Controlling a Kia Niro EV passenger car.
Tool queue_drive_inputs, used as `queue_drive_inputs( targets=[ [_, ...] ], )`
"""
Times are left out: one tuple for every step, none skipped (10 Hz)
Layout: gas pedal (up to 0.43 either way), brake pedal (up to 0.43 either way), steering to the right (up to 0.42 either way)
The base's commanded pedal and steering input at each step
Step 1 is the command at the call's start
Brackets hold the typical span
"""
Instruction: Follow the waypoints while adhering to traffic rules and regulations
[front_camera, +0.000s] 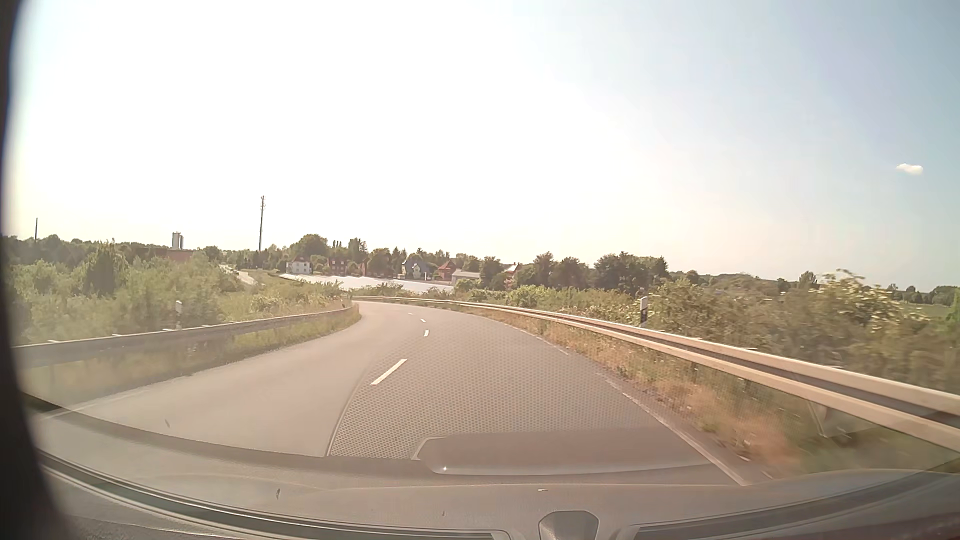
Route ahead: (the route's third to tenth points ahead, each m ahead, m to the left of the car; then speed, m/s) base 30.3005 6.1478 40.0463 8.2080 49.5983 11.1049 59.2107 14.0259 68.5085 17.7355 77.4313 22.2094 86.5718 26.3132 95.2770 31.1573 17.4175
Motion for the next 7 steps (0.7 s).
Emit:
queue_drive_inputs(
  targets=[
    [0.098, 0.006, -0.03],
    [0.11, 0.006, -0.029],
    [0.11, 0.006, -0.027],
    [0.11, 0.006, -0.024],
    [0.11, 0.006, -0.024],
    [0.11, 0.006, -0.024],
    [0.11, 0.006, -0.024]
  ],
)
